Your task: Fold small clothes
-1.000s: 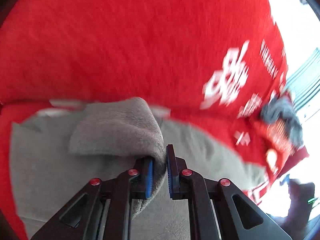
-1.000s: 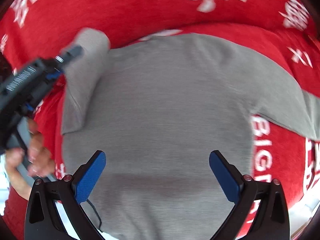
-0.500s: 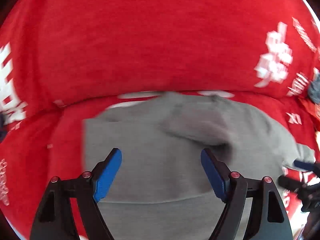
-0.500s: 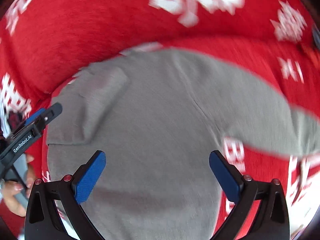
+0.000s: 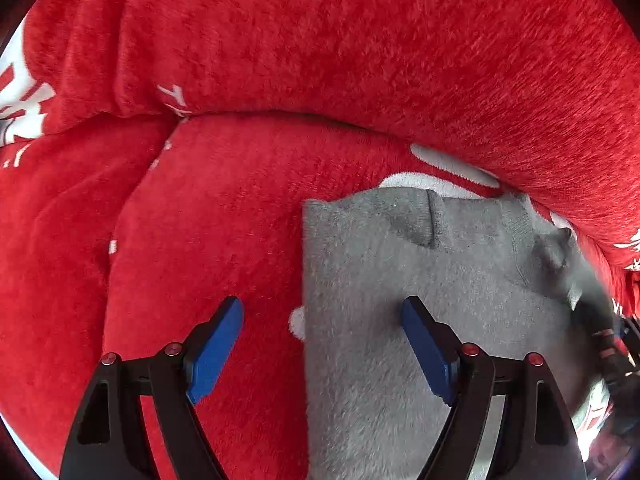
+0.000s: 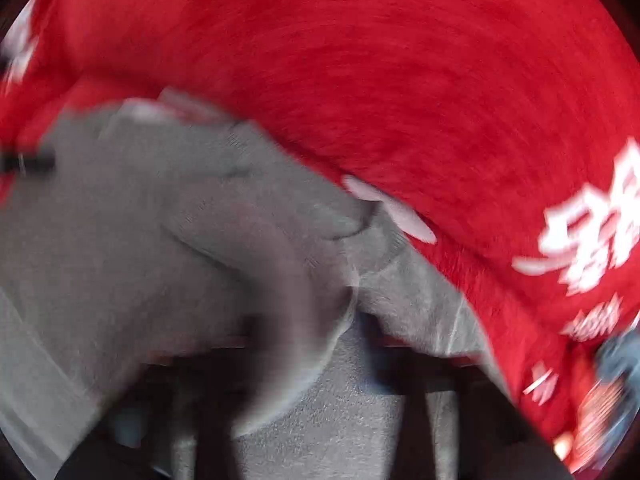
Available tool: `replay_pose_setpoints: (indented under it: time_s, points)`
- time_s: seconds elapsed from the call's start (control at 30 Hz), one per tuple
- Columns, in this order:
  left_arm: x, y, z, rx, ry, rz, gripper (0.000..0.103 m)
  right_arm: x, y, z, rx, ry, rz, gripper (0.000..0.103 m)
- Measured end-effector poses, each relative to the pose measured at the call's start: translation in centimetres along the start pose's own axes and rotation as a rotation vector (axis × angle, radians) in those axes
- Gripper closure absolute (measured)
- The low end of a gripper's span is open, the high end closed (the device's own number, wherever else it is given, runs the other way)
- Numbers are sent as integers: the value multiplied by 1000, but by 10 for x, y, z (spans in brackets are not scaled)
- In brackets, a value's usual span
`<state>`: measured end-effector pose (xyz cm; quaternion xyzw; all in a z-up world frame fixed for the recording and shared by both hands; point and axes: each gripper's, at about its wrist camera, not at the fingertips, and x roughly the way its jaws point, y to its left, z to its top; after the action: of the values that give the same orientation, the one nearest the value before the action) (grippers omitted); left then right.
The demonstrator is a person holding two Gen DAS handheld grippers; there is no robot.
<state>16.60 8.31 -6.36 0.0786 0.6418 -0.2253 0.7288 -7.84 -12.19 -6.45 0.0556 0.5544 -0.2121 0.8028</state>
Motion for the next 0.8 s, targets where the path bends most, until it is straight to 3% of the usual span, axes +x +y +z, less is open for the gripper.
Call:
replay_pose_setpoints:
  time_s: [0.1, 0.13, 0.17, 0.2, 0.23, 0.27, 0.3, 0.33, 0.47, 0.53, 0.57, 0.6, 0.73, 0.8]
  points:
    - [-1, -5, -3, 9, -4, -6, 21, -13, -77, -30, 438, -77, 252, 82]
    - [-1, -6, -4, 12, -2, -10, 21, -9, -102, -50, 598, -73, 344, 76]
    - [-2, -9, -4, 16, -1, -13, 22, -4, -121, -68, 721, -51, 408, 56]
    - [-4, -12, -5, 22, -3, -16, 30, 1, -132, -83, 808, -30, 448, 26]
    - [-5, -15, -7, 33, -9, -17, 46, 5, -143, -103, 899, -6, 476, 17]
    - [-8, -19, -4, 43, -15, -17, 56, 5, -150, -117, 958, 7, 485, 15]
    - [-10, -22, -4, 49, -18, -27, 75, 5, -154, -126, 991, 11, 500, 15]
    - [-13, -26, -5, 54, -23, -22, 82, 3, -158, -136, 1029, 6, 527, 15]
    - [-27, -35, -5, 64, -80, 20, 89, -2, -165, -144, 1065, 7, 535, 15]
    - [-37, -31, -7, 43, -106, 19, 94, 4, -167, -134, 1036, 43, 508, 37]
    - [-40, -26, -8, 24, -102, 3, 94, 6, -160, -124, 1003, 45, 529, 88]
    - [-41, -23, -9, 13, -99, -6, 94, 4, -156, -111, 951, 39, 538, 95]
    - [-40, -21, -13, 22, -97, 16, 94, -21, -143, -72, 762, -87, 554, 95]
    - [-36, -24, -19, 16, -98, 26, 94, -16, -146, -72, 750, -80, 520, 95]
